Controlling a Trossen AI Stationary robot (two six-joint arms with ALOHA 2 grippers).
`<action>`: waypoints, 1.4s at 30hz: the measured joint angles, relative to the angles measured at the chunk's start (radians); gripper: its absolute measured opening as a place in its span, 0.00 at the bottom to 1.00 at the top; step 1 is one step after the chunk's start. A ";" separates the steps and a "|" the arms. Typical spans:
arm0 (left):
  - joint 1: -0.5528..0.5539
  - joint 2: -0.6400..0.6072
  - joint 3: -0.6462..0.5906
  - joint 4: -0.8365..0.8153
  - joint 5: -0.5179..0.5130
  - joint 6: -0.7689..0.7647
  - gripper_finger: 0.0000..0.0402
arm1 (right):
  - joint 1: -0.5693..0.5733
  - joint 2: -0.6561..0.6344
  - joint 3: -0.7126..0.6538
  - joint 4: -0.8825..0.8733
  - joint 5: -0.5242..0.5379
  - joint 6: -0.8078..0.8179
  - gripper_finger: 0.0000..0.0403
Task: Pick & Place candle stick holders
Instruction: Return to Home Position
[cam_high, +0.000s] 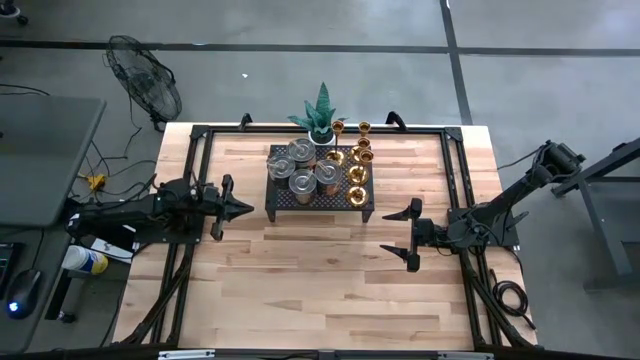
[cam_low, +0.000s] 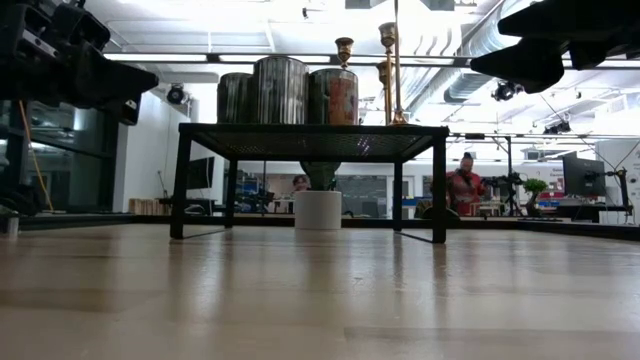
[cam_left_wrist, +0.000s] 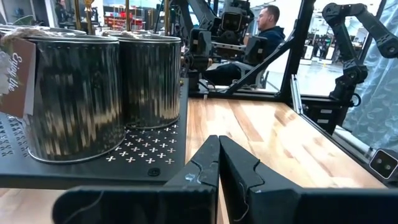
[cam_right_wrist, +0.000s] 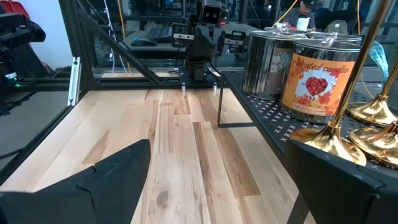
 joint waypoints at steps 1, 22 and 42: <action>0.000 0.000 0.000 0.000 0.000 0.000 0.00 | 0.000 0.000 0.000 0.000 0.000 0.000 0.90; 0.000 0.000 0.000 0.000 -0.001 0.000 0.00 | 0.000 -0.069 0.000 -0.001 -0.001 0.000 0.90; 0.000 0.000 0.000 0.000 -0.001 0.000 0.00 | -0.369 -0.571 -0.085 -0.485 -0.203 0.000 0.90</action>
